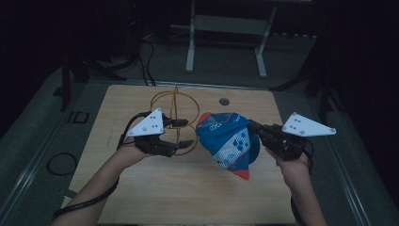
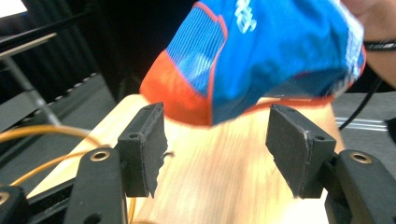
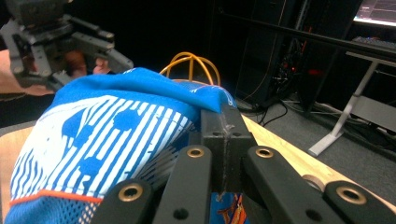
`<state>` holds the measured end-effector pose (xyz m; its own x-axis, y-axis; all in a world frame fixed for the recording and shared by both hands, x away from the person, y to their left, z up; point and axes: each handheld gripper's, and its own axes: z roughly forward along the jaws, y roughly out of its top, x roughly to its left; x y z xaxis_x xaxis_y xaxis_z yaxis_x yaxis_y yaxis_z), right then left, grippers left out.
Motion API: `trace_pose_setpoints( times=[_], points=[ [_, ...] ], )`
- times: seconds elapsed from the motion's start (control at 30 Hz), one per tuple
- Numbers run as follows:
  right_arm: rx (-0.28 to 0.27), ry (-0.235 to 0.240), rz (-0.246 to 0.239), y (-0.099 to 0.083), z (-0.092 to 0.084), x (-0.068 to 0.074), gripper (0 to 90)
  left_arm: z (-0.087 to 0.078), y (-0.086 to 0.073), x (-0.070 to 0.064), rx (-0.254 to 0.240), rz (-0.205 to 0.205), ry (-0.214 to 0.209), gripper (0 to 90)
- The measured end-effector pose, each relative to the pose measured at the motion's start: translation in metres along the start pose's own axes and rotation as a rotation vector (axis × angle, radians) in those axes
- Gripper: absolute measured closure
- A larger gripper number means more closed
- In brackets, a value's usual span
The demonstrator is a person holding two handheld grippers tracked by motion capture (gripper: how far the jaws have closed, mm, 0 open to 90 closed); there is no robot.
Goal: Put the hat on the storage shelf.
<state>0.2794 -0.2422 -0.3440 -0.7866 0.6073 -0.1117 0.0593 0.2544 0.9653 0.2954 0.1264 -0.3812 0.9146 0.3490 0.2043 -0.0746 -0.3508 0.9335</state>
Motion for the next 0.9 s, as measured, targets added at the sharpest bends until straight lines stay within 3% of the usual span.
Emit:
trace_pose_setpoints(
  times=[0.2, 0.37, 0.53, 0.67, 0.77, 0.9],
  points=[
    [-0.010, -0.012, 0.009, 0.012, 0.009, -0.007, 90.0, -0.021, -0.023, -0.004, 0.031, -0.024, 0.077, 33.3],
    [-0.023, -0.026, 0.014, 0.028, 0.024, -0.012, 90.0, -0.037, -0.049, -0.007, 0.055, -0.096, 0.107, 24.7],
    [-0.020, -0.042, -0.001, 0.045, 0.045, -0.012, 90.0, -0.050, -0.081, -0.012, 0.065, -0.166, 0.121, 9.0],
    [-0.024, -0.045, 0.001, 0.059, 0.064, -0.012, 90.0, -0.060, -0.107, -0.019, 0.087, -0.205, 0.210, 2.5],
    [-0.031, -0.045, 0.009, 0.071, 0.078, -0.012, 90.0, -0.066, -0.126, -0.026, 0.107, -0.228, 0.313, 2.5],
    [-0.030, -0.053, -0.007, 0.088, 0.100, -0.007, 90.0, -0.070, -0.150, -0.035, 0.094, -0.267, 0.417, 2.6]
  ],
)
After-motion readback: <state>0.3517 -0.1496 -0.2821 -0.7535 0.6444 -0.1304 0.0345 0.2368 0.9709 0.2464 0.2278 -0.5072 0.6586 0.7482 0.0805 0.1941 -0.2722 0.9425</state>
